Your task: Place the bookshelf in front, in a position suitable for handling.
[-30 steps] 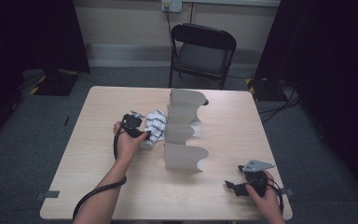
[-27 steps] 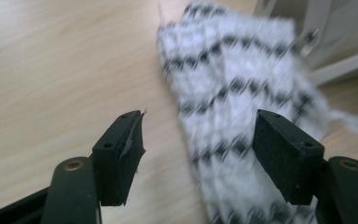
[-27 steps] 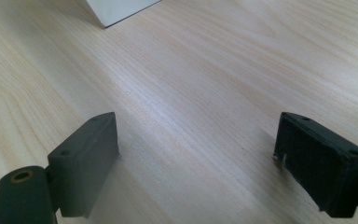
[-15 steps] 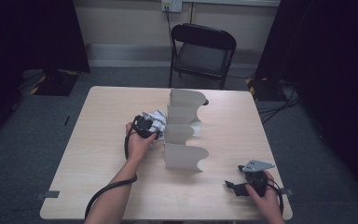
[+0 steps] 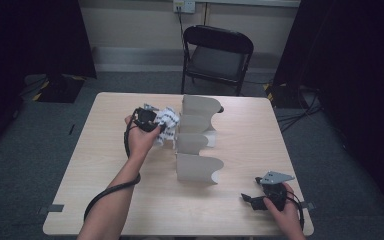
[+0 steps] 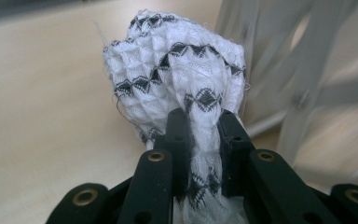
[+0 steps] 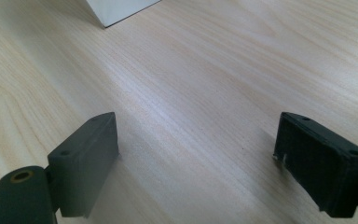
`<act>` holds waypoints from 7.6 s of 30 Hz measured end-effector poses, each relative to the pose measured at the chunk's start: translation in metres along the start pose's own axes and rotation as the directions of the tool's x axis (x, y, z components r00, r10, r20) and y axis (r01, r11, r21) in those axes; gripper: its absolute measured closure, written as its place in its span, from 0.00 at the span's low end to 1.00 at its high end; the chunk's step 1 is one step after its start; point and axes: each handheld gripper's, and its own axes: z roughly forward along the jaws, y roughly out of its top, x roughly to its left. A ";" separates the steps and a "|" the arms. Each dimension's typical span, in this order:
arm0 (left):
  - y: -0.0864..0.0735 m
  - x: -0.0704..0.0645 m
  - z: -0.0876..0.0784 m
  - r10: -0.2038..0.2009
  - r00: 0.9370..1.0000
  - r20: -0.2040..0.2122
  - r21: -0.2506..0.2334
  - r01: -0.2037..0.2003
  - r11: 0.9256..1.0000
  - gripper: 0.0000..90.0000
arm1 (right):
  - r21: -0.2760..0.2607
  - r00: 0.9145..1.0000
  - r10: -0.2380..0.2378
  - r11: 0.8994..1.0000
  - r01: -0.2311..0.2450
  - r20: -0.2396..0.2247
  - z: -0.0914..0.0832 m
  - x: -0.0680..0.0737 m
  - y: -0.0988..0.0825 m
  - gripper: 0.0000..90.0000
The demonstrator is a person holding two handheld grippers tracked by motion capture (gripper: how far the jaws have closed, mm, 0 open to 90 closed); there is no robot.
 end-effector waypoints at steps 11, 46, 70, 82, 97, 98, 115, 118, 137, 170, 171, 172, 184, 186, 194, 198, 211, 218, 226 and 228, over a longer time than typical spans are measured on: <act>0.014 -0.022 0.011 0.058 0.998 0.027 -0.011 -0.058 0.998 0.86 | 0.000 1.000 0.000 1.000 0.000 0.001 0.000 0.000 0.000 0.14; -0.042 -0.014 0.023 0.020 0.999 0.048 0.074 -0.024 0.997 0.86 | 0.000 1.000 0.001 1.000 -0.001 0.000 0.000 0.000 0.000 0.14; -0.008 -0.022 -0.012 0.067 0.995 0.070 -0.036 -0.064 0.997 0.86 | 0.000 1.000 0.000 1.000 0.000 0.000 0.000 0.000 0.000 0.14; -0.035 -0.023 0.012 0.066 0.994 0.085 0.036 -0.069 0.997 0.86 | 0.000 1.000 0.000 1.000 0.000 0.000 0.000 0.000 0.000 0.14; -0.077 -0.024 0.041 0.039 0.995 0.090 0.123 -0.050 0.991 0.86 | -0.001 1.000 0.001 1.000 -0.001 0.000 0.000 0.000 0.000 0.14; -0.080 -0.024 0.043 0.034 0.995 0.093 0.116 -0.044 0.992 0.86 | 0.000 1.000 0.002 1.000 -0.002 0.001 0.000 0.000 0.000 0.14; -0.008 -0.009 -0.024 0.045 0.999 0.024 -0.045 -0.044 0.998 0.86 | 0.001 1.000 0.000 1.000 0.000 -0.004 0.000 0.000 0.000 0.14; 0.009 -0.016 -0.033 0.064 0.997 0.033 -0.083 -0.061 0.995 0.86 | 0.001 1.000 0.000 1.000 0.000 -0.003 0.000 0.000 0.000 0.14; -0.011 -0.029 -0.001 0.082 0.995 0.063 -0.003 -0.082 0.997 0.86 | 0.000 1.000 0.000 1.000 0.000 -0.004 0.000 0.000 0.000 0.14; -0.064 -0.028 0.004 0.060 0.996 0.065 0.087 -0.066 0.994 0.85 | 0.001 1.000 0.002 1.000 -0.002 0.002 0.000 0.001 0.000 0.14; -0.058 -0.026 -0.002 0.054 0.997 0.058 0.068 -0.058 0.996 0.85 | 0.000 1.000 0.000 1.000 0.000 0.002 0.000 0.001 0.000 0.14; -0.054 -0.024 -0.006 0.066 0.996 0.061 0.070 -0.070 0.995 0.85 | 0.001 1.000 0.002 1.000 -0.002 0.002 0.000 0.001 0.000 0.14; 0.000 -0.025 -0.049 0.048 0.997 0.065 -0.100 -0.042 0.994 0.85 | 0.001 1.000 0.002 1.000 -0.002 0.002 0.000 0.001 0.000 0.14; 0.002 -0.029 -0.047 0.071 0.995 0.066 -0.093 -0.065 0.994 0.85 | 0.000 1.000 0.000 1.000 0.000 0.001 0.000 0.001 0.000 0.14; -0.018 -0.038 -0.023 0.053 0.994 0.100 -0.043 -0.049 0.998 0.86 | 0.001 1.000 0.000 1.000 0.000 0.001 0.000 0.001 0.000 0.14; -0.028 -0.036 -0.014 0.052 0.994 0.098 -0.014 -0.051 0.999 0.86 | 0.001 1.000 0.000 1.000 0.000 0.001 0.000 0.001 0.000 0.14; -0.060 -0.032 0.006 0.012 0.994 0.109 0.028 -0.016 0.999 0.86 | 0.002 1.000 0.000 1.000 0.000 0.000 0.000 0.001 0.000 0.14; -0.084 -0.033 0.019 -0.004 0.993 0.116 0.078 -0.005 0.997 0.86 | 0.002 1.000 0.000 1.000 0.000 0.000 0.000 0.001 0.000 0.14; -0.094 -0.034 0.024 0.021 0.997 0.080 0.103 -0.029 0.994 0.82 | 0.002 1.000 -0.001 1.000 0.001 -0.001 0.000 0.001 0.000 0.14; -0.091 -0.032 0.022 0.019 0.999 0.049 0.068 -0.023 0.997 0.67 | 0.002 1.000 -0.002 1.000 0.002 -0.003 0.001 0.001 0.001 0.14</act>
